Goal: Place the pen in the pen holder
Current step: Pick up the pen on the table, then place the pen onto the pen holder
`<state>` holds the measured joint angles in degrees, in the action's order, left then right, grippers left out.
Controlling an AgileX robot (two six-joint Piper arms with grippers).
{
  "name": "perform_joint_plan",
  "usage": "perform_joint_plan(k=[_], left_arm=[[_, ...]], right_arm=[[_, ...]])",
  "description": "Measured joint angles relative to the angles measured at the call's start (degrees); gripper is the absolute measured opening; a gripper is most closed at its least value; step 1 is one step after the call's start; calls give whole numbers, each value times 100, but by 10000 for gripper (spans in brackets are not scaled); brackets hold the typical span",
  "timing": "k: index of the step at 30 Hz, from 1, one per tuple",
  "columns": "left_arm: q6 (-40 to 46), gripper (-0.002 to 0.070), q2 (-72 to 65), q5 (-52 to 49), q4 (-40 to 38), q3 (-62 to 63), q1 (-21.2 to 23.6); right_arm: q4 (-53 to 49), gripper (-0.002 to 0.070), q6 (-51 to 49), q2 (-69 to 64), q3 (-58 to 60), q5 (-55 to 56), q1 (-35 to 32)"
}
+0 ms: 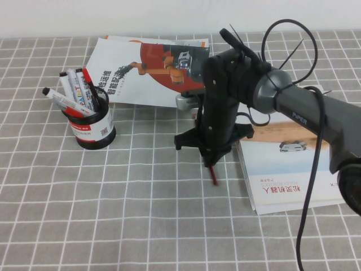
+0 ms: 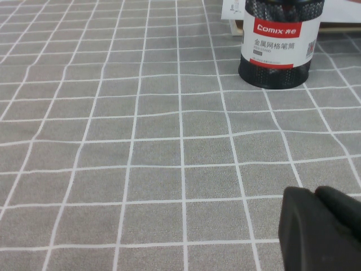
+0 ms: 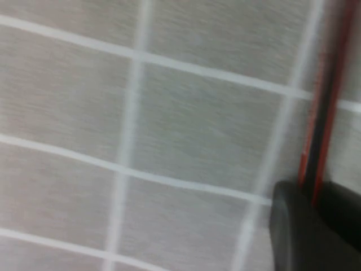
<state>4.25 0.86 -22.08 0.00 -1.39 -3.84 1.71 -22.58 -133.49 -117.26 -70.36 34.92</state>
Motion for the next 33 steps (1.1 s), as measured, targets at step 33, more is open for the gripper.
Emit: perform_joint_plan(k=[33], left_arm=[[0,-3,0,0,0,0,0]], right_arm=[[-2324,13,-956,1661,2121,7939,1241]])
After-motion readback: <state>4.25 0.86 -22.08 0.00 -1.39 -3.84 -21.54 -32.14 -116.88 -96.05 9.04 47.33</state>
